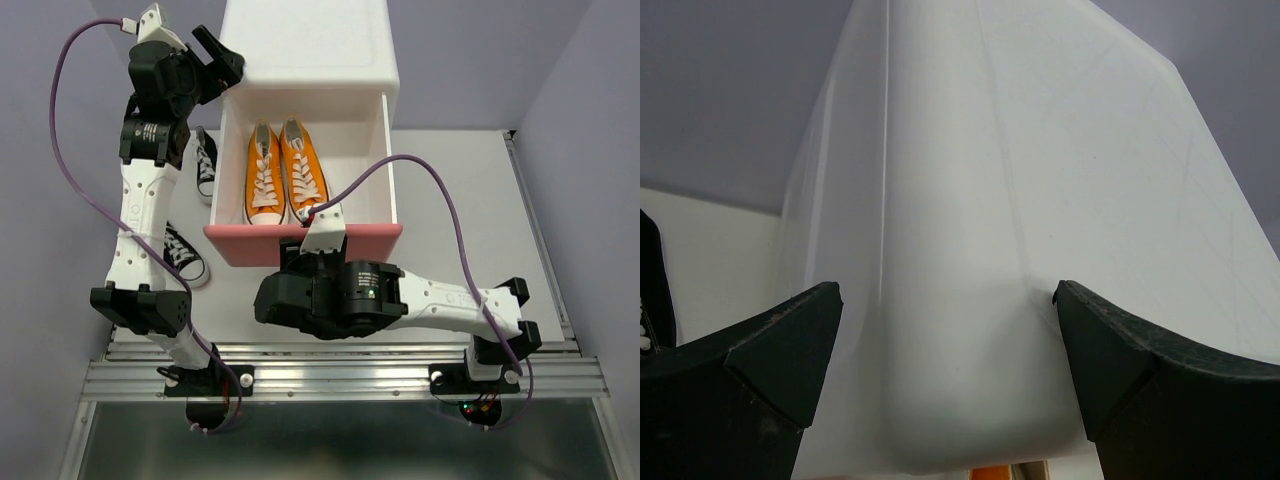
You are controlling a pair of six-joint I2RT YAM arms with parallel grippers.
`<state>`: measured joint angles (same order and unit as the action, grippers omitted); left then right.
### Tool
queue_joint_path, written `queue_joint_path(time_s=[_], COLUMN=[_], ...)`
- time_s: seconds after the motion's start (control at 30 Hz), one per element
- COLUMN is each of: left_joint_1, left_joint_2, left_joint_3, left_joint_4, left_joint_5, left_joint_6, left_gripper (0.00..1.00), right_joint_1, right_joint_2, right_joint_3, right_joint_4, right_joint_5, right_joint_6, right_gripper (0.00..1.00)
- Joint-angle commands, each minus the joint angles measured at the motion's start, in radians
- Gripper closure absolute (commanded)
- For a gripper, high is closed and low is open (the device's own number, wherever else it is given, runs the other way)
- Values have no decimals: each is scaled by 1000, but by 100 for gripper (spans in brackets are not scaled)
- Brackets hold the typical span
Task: Place and organize the shoes in the shoe cabinet
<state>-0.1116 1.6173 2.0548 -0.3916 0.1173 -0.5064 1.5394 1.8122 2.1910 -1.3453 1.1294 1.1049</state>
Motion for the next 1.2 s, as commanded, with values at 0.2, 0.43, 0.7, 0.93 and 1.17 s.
queue_joint_path(time_s=[0.2, 0.43, 0.7, 0.93, 1.17], left_joint_1=[-2, -2, -2, -2, -2], left_joint_2=[-5, -22, -27, -33, -27], left_joint_3=[-62, -82, -96, -124, -136], left_joint_4=[-158, -151, -151, -128, -118], left_joint_5=[-10, -7, -4, 8, 28], left_joint_6=[65, 65, 57, 42, 39], left_gripper=[1, 1, 1, 1, 1], right_joint_1=[5, 5, 5, -108, -321], right_joint_2=[35, -3, -33, -122, -195], right_joint_3=[88, 151, 168, 41, -198], right_joint_4=[-6, 295, 449, 509, 814], right_joint_5=[73, 105, 214, 144, -63], right_joint_6=[55, -252, -474, -450, -614], right_gripper=[81, 99, 99, 99, 99])
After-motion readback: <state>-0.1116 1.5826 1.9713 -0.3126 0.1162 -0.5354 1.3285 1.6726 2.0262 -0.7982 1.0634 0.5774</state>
